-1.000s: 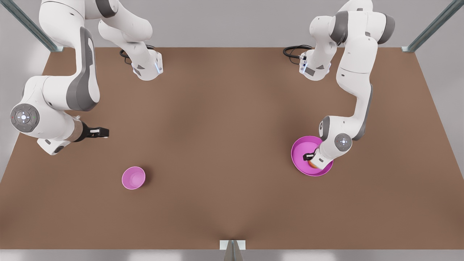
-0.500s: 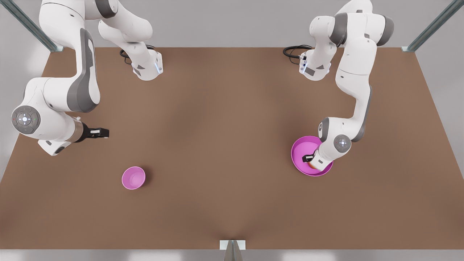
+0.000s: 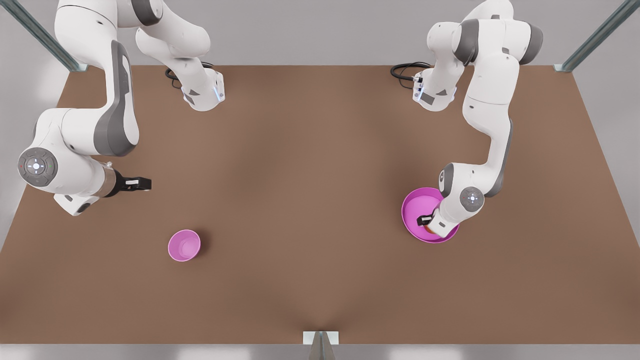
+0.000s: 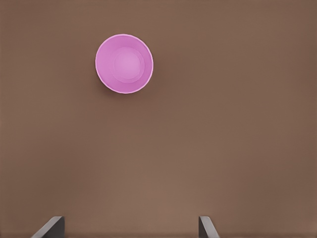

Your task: Use the left arm to pick up the apple from the plate, transfer it to the gripper of the right arm, and then use the right arm to place it into the bowl

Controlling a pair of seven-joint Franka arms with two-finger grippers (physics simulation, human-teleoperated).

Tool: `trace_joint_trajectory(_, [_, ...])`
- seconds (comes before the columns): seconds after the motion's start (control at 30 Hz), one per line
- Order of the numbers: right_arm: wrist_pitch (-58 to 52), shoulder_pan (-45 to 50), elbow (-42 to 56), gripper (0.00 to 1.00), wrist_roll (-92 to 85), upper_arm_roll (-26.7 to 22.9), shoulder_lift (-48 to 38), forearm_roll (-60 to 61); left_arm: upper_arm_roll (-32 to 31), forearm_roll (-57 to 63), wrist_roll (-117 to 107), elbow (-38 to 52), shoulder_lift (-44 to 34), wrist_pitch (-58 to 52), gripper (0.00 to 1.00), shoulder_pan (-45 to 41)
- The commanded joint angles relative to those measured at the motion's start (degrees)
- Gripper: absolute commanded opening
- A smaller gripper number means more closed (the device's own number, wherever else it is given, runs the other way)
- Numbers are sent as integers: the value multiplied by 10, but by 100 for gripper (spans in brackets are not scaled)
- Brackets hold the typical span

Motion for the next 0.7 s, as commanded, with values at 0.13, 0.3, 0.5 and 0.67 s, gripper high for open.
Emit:
trace_joint_trajectory(0.13, [0, 0, 0, 100, 0, 0, 0, 0, -4, -7, -6, -1, -43, -44, 75, 10])
trace_joint_trajectory(0.3, [0, 4, 20, 100, -32, 4, 28, 47, -20, -201, -6, 82, -66, -170, 75, 2])
trace_joint_trajectory(0.5, [14, -3, 149, 100, -376, 25, 226, 458, -121, -466, -61, 425, 101, -464, 75, 2])
trace_joint_trajectory(0.67, [184, -30, 153, 100, -722, 163, 333, 579, -221, -602, -66, 528, 205, -384, 75, 1])
